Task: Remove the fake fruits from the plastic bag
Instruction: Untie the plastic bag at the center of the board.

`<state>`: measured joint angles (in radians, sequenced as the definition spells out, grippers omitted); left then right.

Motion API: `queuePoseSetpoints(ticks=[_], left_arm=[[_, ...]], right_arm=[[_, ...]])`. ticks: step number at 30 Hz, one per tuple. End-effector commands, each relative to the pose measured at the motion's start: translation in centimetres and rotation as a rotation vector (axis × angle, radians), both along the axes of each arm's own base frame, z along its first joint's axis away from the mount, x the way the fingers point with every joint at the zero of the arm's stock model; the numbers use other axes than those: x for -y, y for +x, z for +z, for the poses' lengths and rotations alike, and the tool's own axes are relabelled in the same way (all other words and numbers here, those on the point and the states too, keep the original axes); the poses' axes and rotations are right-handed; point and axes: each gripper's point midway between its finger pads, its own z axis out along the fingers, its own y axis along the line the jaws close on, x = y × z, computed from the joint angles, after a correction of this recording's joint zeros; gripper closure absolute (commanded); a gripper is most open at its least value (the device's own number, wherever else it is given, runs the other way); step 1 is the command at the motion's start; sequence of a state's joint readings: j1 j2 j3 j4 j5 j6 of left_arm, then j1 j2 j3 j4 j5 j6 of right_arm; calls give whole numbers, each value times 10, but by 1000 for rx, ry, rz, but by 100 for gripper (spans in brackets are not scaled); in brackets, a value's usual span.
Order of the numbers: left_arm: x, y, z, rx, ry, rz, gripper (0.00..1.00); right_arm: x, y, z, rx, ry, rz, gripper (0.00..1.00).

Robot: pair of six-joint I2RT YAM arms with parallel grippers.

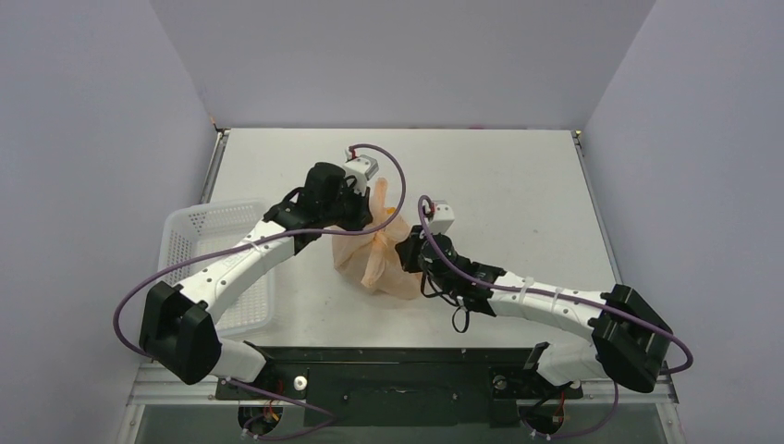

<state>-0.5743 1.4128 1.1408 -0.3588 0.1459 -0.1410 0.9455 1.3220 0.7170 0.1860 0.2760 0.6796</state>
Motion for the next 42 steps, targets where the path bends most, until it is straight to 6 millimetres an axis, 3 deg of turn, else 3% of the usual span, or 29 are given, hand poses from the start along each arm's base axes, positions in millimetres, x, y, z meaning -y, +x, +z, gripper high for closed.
queuePoseSetpoints(ticks=[1,14,20,23,25,28,31,35,42], left_arm=[[-20,22,38,143,-33,106,100],[-30,25,42,156,-38,134,100],[-28,24,41,153,-45,125,100],[-26,24,39,144,-47,117,100],[-25,24,38,140,-49,113,100],[-23,23,39,136,-56,102,100],[-21,23,38,133,-60,93,100],[-20,22,37,128,-61,85,100],[-19,21,38,130,-66,82,100]], right_arm=[[15,-4,-6,-3,-2,-46,100],[42,-15,-28,-25,-52,-89,100],[48,-15,-20,-4,-70,-94,99],[48,-14,-4,31,-70,-82,87],[46,-15,9,60,-70,-62,70],[39,-16,36,125,-88,-20,56],[28,-15,60,179,-112,23,32],[10,-14,73,223,-147,62,27],[-20,-6,73,241,-146,76,30]])
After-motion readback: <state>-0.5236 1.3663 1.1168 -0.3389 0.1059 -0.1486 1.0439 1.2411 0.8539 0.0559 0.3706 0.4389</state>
